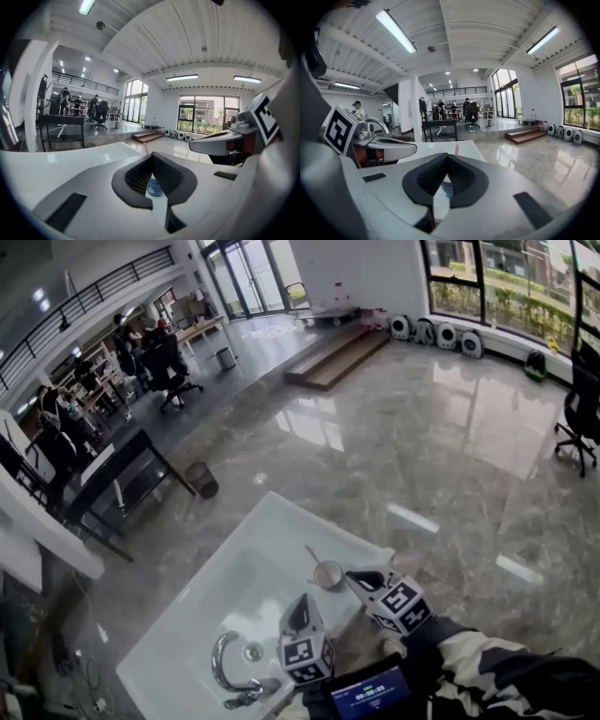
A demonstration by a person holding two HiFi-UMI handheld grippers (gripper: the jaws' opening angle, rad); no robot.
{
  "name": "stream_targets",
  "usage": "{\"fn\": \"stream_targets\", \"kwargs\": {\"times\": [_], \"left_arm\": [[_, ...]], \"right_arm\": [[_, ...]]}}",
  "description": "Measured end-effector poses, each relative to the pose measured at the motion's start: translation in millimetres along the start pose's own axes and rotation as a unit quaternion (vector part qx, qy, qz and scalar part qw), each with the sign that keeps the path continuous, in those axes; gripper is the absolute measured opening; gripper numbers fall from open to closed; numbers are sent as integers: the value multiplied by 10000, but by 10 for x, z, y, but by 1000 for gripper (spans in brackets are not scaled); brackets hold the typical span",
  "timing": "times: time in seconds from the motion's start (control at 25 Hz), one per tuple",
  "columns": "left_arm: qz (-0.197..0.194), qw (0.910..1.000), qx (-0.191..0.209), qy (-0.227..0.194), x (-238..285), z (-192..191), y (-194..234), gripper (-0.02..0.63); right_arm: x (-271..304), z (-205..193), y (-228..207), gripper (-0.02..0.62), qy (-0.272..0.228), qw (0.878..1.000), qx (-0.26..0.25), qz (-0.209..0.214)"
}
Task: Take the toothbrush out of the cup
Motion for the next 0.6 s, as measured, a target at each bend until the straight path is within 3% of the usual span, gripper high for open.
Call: {"fn": "stream_targets", "kwargs": {"times": [0.24, 0.6], "left_arm": [[308, 9995, -24, -49, 388, 83, 29, 5], [676, 9976, -160, 43, 537, 38, 321, 5]], "right_arm": [[321, 93, -387, -5, -1, 9994, -101, 343], [759, 111, -535, -5, 189, 9976, -151, 641]]}}
Point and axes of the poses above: the fingertips, and each gripper's own axes: x forward along the fingers, y to its left, z out of its top, the point moved 10 cm from there along -x, backward along the fingers, and after that the axes turned 4 degrees about -x, right-handed, at the moved point
